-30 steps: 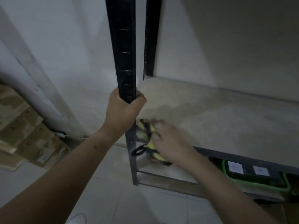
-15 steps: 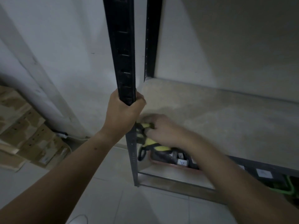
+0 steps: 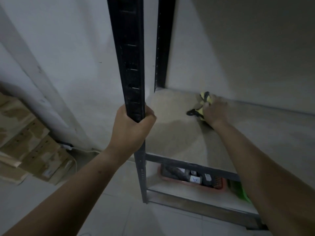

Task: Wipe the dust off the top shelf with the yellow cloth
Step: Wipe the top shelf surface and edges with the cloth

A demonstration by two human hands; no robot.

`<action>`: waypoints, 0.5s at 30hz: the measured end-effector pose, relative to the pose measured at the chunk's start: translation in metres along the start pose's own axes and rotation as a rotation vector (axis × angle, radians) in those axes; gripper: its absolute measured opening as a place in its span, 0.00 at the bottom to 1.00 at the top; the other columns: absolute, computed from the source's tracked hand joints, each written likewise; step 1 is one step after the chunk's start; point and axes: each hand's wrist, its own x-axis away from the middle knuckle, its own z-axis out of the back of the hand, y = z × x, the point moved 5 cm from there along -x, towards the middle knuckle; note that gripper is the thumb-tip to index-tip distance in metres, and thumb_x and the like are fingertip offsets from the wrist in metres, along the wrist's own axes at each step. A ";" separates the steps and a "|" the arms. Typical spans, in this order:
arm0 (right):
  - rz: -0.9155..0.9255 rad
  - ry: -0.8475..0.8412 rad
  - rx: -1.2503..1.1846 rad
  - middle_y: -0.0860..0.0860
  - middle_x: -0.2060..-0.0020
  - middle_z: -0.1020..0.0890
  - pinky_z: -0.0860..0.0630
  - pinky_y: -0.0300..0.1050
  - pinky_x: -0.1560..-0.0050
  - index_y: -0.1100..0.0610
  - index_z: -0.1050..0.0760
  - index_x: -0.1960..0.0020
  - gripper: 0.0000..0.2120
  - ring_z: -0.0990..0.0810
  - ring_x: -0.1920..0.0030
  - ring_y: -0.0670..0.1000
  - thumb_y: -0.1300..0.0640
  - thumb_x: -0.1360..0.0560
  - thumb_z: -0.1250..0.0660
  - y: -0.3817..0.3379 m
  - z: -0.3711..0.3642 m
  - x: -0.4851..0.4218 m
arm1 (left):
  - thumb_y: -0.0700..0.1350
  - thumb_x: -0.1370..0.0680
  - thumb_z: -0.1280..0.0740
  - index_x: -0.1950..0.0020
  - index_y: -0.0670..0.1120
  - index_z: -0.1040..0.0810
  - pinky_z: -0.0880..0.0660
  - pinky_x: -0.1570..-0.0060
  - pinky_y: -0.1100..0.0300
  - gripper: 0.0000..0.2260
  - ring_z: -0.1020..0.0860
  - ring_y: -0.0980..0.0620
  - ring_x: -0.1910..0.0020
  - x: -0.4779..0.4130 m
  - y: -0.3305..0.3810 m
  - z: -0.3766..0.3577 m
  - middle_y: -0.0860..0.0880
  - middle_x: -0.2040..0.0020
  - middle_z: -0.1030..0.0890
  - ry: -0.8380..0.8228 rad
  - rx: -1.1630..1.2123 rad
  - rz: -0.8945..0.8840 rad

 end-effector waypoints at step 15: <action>0.554 -0.346 -0.328 0.62 0.45 0.20 0.29 0.51 0.41 0.62 0.23 0.41 0.13 0.22 0.45 0.60 0.63 0.23 0.39 -0.135 -0.020 0.101 | 0.49 0.33 0.35 0.62 0.39 0.32 0.26 0.62 0.35 0.13 0.24 0.30 0.61 0.000 0.001 0.001 0.28 0.63 0.26 -0.008 -0.065 0.021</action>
